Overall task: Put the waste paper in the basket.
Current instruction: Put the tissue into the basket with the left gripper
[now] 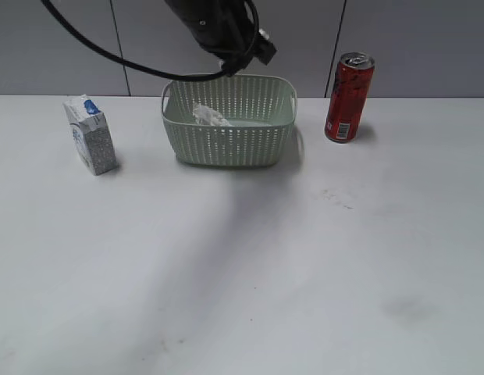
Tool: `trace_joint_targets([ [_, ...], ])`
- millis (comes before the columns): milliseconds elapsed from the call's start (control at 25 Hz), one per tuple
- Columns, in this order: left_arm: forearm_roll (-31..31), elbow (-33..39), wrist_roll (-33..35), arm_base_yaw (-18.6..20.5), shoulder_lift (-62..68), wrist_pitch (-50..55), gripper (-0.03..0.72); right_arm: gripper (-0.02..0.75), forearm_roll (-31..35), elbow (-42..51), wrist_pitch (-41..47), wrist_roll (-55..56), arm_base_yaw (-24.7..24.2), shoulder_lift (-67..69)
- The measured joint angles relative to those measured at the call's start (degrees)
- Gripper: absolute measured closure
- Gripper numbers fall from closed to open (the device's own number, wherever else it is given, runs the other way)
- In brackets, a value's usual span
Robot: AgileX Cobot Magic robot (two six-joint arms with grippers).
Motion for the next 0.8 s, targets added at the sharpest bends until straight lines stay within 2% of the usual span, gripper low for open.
trace_joint_targets([
  [120, 1.1, -0.1, 0.0, 0.0, 1.8, -7.3, 0.686, 0.272, 0.0, 0.0, 0.0, 0.0, 0.0, 0.0],
  [200, 1.3, -0.1, 0.0, 0.0, 3.6, -10.1, 0.655, 0.272, 0.0, 0.0, 0.0, 0.0, 0.0, 0.0],
  [280, 1.4, -0.1, 0.0, 0.1, 5.9, -11.7, 0.575, 0.271, 0.0, 0.0, 0.0, 0.0, 0.0, 0.0],
  [360, 1.4, -0.1, 0.0, 0.2, 8.4, -12.2, 0.459, 0.271, 0.0, 0.0, 0.0, 0.0, 0.0, 0.0],
  [440, 1.5, -0.1, 0.0, 0.4, 10.3, -12.1, 0.303, 0.271, 0.0, 0.0, 0.0, 0.0, 0.0, 0.0],
  [560, 1.5, 0.0, 0.0, 0.5, 11.9, -10.6, 0.107, 0.271, 0.0, 0.0, 0.0, 0.0, 0.0, 0.0],
  [640, 1.5, 0.0, 0.0, 0.5, 11.9, -9.3, 0.052, 0.271, 0.0, 0.0, 0.0, 0.0, 0.0, 0.0],
  [800, 1.5, 0.0, 0.0, 0.5, 10.7, -4.6, 0.035, 0.272, 0.0, 0.0, 0.0, 0.0, 0.0, 0.0],
])
